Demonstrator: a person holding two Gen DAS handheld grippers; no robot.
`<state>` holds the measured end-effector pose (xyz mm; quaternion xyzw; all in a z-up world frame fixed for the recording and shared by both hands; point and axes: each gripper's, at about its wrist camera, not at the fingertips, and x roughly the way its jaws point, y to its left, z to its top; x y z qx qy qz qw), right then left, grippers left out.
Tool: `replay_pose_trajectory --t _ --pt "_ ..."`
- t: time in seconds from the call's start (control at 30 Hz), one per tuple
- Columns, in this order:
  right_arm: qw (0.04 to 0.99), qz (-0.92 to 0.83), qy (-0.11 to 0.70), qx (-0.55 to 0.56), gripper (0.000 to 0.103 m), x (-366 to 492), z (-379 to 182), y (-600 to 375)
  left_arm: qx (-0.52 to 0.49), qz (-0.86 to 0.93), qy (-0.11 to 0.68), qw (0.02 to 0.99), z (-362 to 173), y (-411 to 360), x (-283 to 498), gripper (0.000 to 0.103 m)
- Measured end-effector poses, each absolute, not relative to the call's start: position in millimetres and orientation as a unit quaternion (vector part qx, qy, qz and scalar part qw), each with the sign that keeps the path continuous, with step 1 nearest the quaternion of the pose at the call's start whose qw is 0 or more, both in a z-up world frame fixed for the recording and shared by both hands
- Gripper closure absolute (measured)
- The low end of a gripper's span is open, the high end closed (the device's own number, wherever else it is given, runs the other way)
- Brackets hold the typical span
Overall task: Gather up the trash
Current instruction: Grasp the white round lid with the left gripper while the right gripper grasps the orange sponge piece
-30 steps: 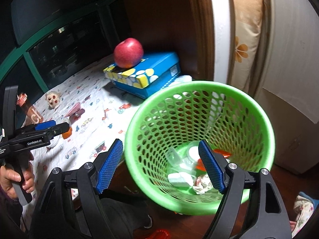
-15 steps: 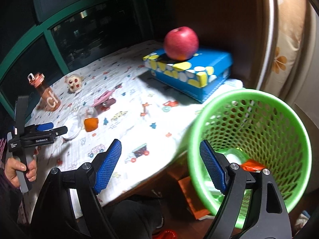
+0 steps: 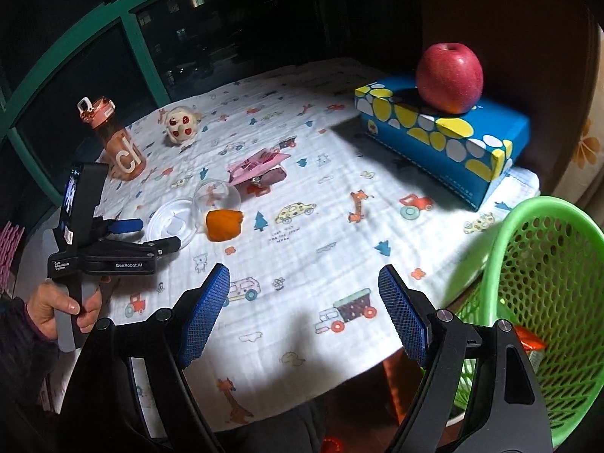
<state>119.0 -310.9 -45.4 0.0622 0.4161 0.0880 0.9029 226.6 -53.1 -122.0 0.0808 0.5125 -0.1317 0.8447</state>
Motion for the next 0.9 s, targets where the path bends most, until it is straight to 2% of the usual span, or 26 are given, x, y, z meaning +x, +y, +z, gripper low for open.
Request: replay_pose_trajectory --t 0.43,0.57,0.9 --pt "0.892 0.107 0.435 0.054 0.023 140 -61 -288 0.074 -0.145 0.517 0.84 -136 -51 242 0.009" --pt "0.89 0.11 0.439 0.052 0.023 144 -65 -283 0.072 -0.156 0.51 0.843 -135 -51 241 0.013" --pt "0.885 0.122 0.447 0.047 0.023 154 -74 -269 0.063 -0.146 0.495 0.854 -125 -34 232 0.014"
